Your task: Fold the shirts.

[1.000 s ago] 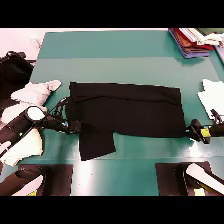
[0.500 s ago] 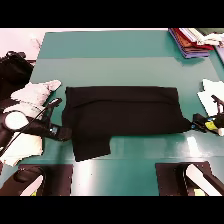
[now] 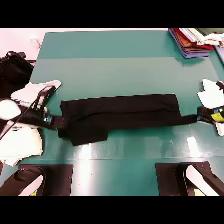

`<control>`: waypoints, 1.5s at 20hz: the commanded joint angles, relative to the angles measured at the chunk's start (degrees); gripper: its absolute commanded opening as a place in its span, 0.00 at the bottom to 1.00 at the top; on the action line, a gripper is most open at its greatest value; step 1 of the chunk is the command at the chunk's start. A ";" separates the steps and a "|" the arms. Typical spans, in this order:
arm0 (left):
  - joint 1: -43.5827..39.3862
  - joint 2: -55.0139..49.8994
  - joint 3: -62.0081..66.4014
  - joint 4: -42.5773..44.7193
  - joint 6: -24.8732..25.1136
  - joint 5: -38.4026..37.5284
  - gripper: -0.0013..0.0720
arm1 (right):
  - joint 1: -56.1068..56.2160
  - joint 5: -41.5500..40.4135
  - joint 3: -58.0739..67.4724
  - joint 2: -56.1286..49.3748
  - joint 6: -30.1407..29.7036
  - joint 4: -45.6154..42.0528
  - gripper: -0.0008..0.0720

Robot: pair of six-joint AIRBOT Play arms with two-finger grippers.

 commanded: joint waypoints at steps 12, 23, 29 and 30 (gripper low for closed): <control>0.13 -27.28 18.78 7.82 -2.86 14.78 0.78 | 4.76 -4.35 24.96 -32.63 -2.19 15.52 0.48; -7.61 -27.19 20.59 -1.49 -4.50 21.64 0.05 | -10.88 -2.23 9.92 -37.44 -14.53 24.15 0.74; -15.21 -32.85 21.14 -6.64 -7.17 27.71 0.05 | -5.14 -8.70 8.63 -41.62 -16.81 30.10 0.52; -15.56 -34.49 21.90 -7.96 -7.17 28.68 0.05 | -4.02 -8.33 9.90 -41.44 -16.87 30.16 0.28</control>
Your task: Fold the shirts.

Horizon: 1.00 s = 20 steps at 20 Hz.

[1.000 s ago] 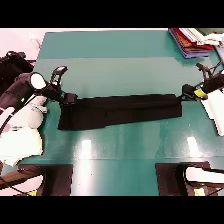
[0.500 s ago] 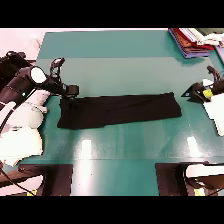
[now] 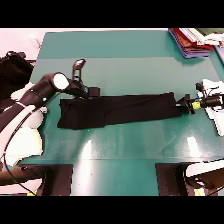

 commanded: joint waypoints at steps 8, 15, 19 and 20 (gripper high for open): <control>-5.53 -18.38 12.37 -10.71 1.36 4.76 0.05 | 12.09 4.11 14.05 13.99 2.32 2.03 0.04; -6.08 -23.15 14.36 -12.20 2.38 4.48 0.05 | 27.65 2.49 27.21 22.25 11.32 2.03 0.04; -6.05 -23.54 14.34 -11.96 2.45 2.69 0.05 | 36.87 -1.60 31.39 22.47 13.33 2.03 0.04; -6.05 -23.52 14.36 -11.91 2.69 2.62 0.05 | 39.12 -3.04 31.69 22.47 13.55 2.01 0.04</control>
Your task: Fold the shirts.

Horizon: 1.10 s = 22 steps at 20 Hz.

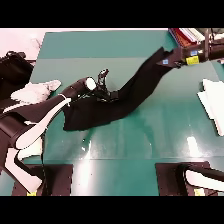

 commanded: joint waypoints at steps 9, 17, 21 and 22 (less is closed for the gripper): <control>15.89 10.29 10.45 10.64 2.27 -16.87 0.05 | 27.63 -16.39 2.62 -5.97 -0.68 6.54 0.04; 33.27 31.36 14.12 20.39 4.61 -19.71 0.05 | 44.89 -21.51 17.03 -27.56 -6.51 10.78 0.50; 32.06 32.20 13.97 20.33 5.09 -20.70 0.05 | 36.09 -16.94 5.70 -21.99 -0.48 -4.11 0.50; 31.08 32.06 13.62 20.33 5.07 -20.65 0.05 | 32.81 -16.92 0.90 -19.76 0.61 -6.36 0.50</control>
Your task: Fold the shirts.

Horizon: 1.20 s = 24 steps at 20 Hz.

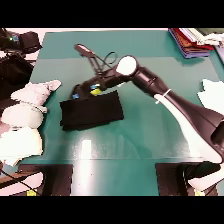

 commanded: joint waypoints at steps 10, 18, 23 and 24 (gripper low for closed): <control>-9.92 -3.37 -1.68 0.22 1.84 0.76 0.05 | -28.17 0.76 -34.03 1.62 1.11 6.95 0.82; -9.92 -3.63 -1.68 -0.13 1.81 0.81 0.05 | -16.09 -3.23 -29.92 -10.43 -9.01 26.80 0.59; -9.94 -3.63 -1.68 -0.48 1.77 0.11 0.05 | -14.71 -2.36 -18.60 -11.19 -7.89 15.93 0.04; -9.94 -3.63 -1.68 -0.83 1.66 0.15 0.05 | -15.54 -2.36 -17.20 -9.99 -5.99 12.35 0.04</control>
